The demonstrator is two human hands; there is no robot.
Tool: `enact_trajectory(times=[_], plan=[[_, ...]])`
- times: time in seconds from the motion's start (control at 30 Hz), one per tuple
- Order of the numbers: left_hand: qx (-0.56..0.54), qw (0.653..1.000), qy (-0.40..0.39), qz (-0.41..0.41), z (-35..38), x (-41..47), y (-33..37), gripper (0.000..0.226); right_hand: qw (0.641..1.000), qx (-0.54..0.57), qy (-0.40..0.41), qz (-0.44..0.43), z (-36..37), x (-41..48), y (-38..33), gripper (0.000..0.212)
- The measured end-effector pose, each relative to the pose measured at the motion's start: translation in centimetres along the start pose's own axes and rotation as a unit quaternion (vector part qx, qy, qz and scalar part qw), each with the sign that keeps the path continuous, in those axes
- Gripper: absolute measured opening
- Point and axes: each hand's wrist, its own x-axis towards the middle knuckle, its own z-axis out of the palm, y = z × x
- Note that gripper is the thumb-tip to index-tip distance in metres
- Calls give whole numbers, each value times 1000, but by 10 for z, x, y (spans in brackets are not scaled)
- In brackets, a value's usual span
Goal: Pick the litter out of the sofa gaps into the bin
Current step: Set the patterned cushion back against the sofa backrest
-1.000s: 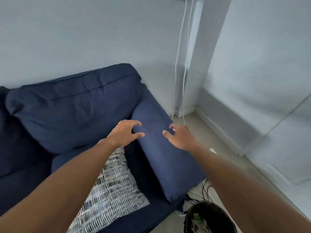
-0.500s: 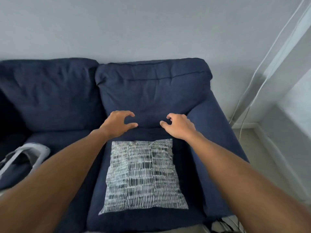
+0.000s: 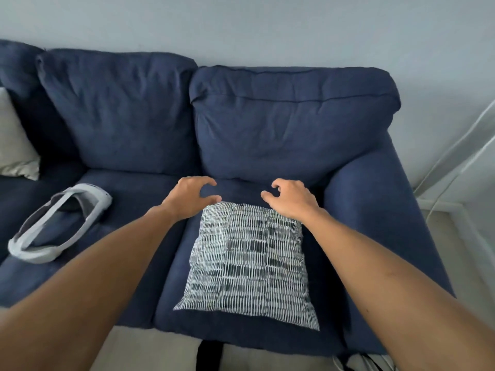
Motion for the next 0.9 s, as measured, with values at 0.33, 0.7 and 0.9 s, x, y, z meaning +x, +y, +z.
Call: enact_trajectory(times=[0.33,0.7,0.9], plan=[[-64,997,-14,-45,50,6,-6,75,997,18,-19,70,33,-2,39,78],[-106,977,-94,-160,160,-9,-66,114,976,33,-86,199,140,-2,100,104],[-150,967,-91,-186,186,-11,-89,105,964,55,-87,247,173,0,111,105]])
